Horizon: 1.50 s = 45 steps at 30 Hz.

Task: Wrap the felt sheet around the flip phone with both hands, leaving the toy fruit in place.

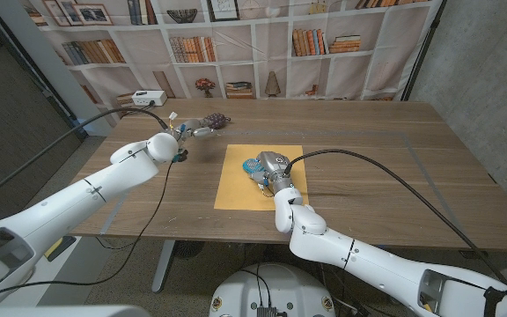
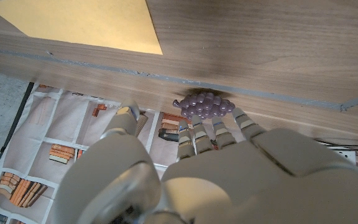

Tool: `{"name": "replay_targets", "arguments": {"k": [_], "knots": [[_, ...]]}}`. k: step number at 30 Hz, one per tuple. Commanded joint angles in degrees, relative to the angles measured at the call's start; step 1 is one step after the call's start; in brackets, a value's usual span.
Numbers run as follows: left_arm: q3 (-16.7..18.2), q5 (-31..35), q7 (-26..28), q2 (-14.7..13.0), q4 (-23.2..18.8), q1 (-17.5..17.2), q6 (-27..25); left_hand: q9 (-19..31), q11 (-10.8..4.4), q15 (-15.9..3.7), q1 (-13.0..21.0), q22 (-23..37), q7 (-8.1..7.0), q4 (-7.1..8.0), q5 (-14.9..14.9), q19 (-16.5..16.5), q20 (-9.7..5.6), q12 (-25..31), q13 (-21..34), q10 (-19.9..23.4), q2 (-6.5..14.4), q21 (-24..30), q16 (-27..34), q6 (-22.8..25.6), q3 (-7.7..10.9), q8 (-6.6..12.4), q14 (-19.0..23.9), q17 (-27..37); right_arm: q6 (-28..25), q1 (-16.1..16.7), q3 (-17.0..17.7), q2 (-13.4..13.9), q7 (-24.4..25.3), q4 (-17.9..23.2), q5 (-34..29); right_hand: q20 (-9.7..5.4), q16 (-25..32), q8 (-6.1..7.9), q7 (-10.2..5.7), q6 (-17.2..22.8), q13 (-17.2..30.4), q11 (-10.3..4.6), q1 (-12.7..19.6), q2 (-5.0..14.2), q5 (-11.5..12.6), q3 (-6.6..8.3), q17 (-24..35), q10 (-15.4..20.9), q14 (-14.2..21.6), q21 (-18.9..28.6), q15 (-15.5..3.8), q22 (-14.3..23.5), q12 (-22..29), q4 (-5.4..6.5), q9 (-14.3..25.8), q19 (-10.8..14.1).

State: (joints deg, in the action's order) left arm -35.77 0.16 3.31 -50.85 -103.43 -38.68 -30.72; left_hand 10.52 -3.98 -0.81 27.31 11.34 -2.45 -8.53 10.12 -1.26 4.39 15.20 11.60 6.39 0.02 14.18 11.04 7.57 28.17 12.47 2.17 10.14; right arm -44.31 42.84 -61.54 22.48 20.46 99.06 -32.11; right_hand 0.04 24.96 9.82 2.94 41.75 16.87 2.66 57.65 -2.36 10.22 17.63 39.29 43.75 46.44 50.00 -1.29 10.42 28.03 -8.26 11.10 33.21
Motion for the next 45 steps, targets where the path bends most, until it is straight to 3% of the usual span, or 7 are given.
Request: {"name": "replay_targets", "arguments": {"k": [1,7,16,21,25,37,45], "knots": [[-0.01,-0.28,-0.73,0.67,1.35,0.55,1.57,0.27,0.56,-0.23,0.06,0.08,-0.26,0.06,-0.15,-0.46,0.19,0.03,0.3,0.29,-0.53,-0.15,-0.18,0.51,-0.27,-0.15,0.16,0.0,-5.11,-1.26,-1.42,2.26,-3.52,2.89,0.45,0.68,-2.59,-0.2,-3.84,-1.28,0.42,-1.27,1.35,2.86,0.61,1.48,-1.45,-3.06,0.58,-0.46,-5.43,-0.02,-1.69,2.34,0.18,-1.59],[-0.22,-0.27,-0.93,0.91,1.04,0.5,1.93,0.27,0.59,-0.21,-0.15,0.1,-0.24,0.17,-0.16,-0.69,0.31,-0.06,0.32,0.24,-0.6,-0.26,-0.23,0.52,-0.49,-0.25,0.03,0.0,-2.9,0.87,1.17,3.3,-0.61,4.54,2.63,1.6,-6.14,-0.27,-4.63,-10.01,-0.01,-1.73,-1.43,1.7,1.08,0.54,-3.57,-10.25,-4.21,-1.4,-4.43,-0.18,-4.88,2.55,0.14,-3.37],[-0.74,0.01,-1.37,1.49,0.91,0.91,1.83,0.28,0.53,-0.23,-0.33,0.11,-0.29,0.27,-0.14,-0.75,0.34,-0.17,0.33,0.22,-0.61,-0.3,-0.23,0.58,-0.7,-0.34,0.01,0.0,3.09,3.0,4.2,5.25,2.49,5.44,5.38,4.11,-10.99,0.52,-4.11,-20.65,-0.9,0.28,-11.25,1.42,1.0,-3.18,-5.2,-19.23,-14.59,-4.68,-1.37,-0.25,-9.66,6.04,0.05,-8.5],[-1.07,0.14,-1.7,1.78,1.08,1.23,1.75,0.28,0.62,-0.26,-0.39,0.13,-0.22,0.32,-0.12,-0.79,0.38,-0.21,0.34,0.27,-0.56,-0.33,-0.26,0.64,-0.8,-0.39,-0.08,-0.01,8.32,4.39,7.44,6.87,2.2,6.14,9.48,6.94,-13.69,0.72,-4.35,-23.59,-1.38,0.62,-12.51,1.4,1.55,-3.43,-6.76,-25.24,-21.69,-7.91,0.64,-0.35,-12.98,5.69,0.12,-13.81],[-1.33,0.36,-1.88,1.93,1.06,1.47,1.56,0.28,0.6,-0.27,-0.43,0.13,-0.23,0.34,-0.11,-0.81,0.33,-0.25,0.34,0.24,-0.54,-0.34,-0.25,0.6,-0.85,-0.45,-0.06,-0.01,11.47,6.21,10.3,7.37,4.04,6.34,12.01,8.26,-14.06,1.02,-4.52,-24.16,-1.65,1.24,-10.2,3.3,1.69,-1.53,-7.84,-26.83,-23.94,-9.39,1.42,-0.44,-14.16,4.2,0.14,-15.43],[-2.17,0.9,-2.35,2.9,1.39,2.43,2.09,0.28,0.68,-0.27,-0.51,0.15,-0.32,0.4,-0.08,-0.96,0.42,-0.35,0.36,0.26,-0.45,-0.42,-0.26,0.62,-1.02,-0.56,-0.11,-0.01,-1.95,10.63,13.68,3.0,12.72,9.96,10.83,6.76,-13.78,1.87,-3.65,-23.44,-2.26,1.22,-6.76,6.29,1.0,1.86,-10.79,-27.89,-27.25,-11.81,1.89,-0.59,-15.14,1.38,0.24,-16.2],[-0.69,-0.13,-0.57,3.66,1.92,1.49,5.94,0.29,0.57,-0.19,-0.5,0.16,-0.22,0.42,-0.05,-0.84,0.61,-0.35,0.36,0.47,-0.32,-0.39,-0.19,0.83,-1.08,-0.55,0.06,-0.02,-12.97,8.61,12.26,3.13,10.68,12.21,11.31,7.1,-14.03,1.3,-3.11,-24.51,-2.47,1.71,-8.72,5.0,0.58,0.95,-11.89,-28.53,-28.45,-12.88,2.95,-0.55,-15.5,1.65,0.27,-16.76]]}}
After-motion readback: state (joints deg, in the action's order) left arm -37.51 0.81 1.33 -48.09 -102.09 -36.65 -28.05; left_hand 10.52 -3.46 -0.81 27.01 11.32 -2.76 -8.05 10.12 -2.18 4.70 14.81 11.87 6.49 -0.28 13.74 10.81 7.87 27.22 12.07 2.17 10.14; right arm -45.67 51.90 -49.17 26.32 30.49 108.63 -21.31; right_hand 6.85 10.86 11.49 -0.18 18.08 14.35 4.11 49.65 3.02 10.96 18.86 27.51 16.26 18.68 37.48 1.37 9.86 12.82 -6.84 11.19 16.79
